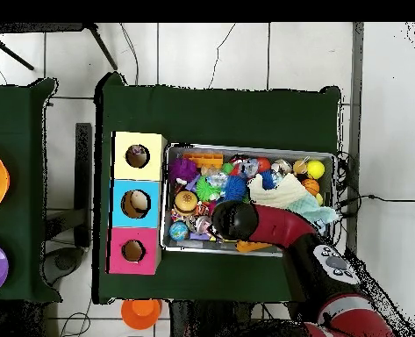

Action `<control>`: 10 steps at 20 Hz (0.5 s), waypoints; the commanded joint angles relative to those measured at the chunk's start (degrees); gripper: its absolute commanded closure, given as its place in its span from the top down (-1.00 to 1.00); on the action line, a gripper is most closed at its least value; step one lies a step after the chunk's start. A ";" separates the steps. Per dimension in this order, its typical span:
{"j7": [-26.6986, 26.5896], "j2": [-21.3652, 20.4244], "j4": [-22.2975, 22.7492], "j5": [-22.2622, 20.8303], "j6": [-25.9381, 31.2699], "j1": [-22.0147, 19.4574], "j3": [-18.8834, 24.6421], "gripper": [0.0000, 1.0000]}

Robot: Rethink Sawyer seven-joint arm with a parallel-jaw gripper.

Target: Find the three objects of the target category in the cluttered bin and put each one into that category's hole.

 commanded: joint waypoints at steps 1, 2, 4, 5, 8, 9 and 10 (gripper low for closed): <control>9.31 3.14 1.21 -0.61 7.43 0.99 -0.53 1.00; 9.43 2.77 1.22 -0.19 8.36 1.20 -0.42 1.00; 9.84 2.08 1.13 0.89 10.24 1.60 0.00 1.00; 10.07 2.11 0.89 1.27 11.02 1.92 0.06 1.00; 11.11 0.03 1.54 3.10 14.91 3.07 0.46 1.00; 11.33 -0.37 1.60 3.43 15.83 3.40 0.46 1.00; 11.77 -1.27 2.02 4.00 17.27 3.85 0.49 1.00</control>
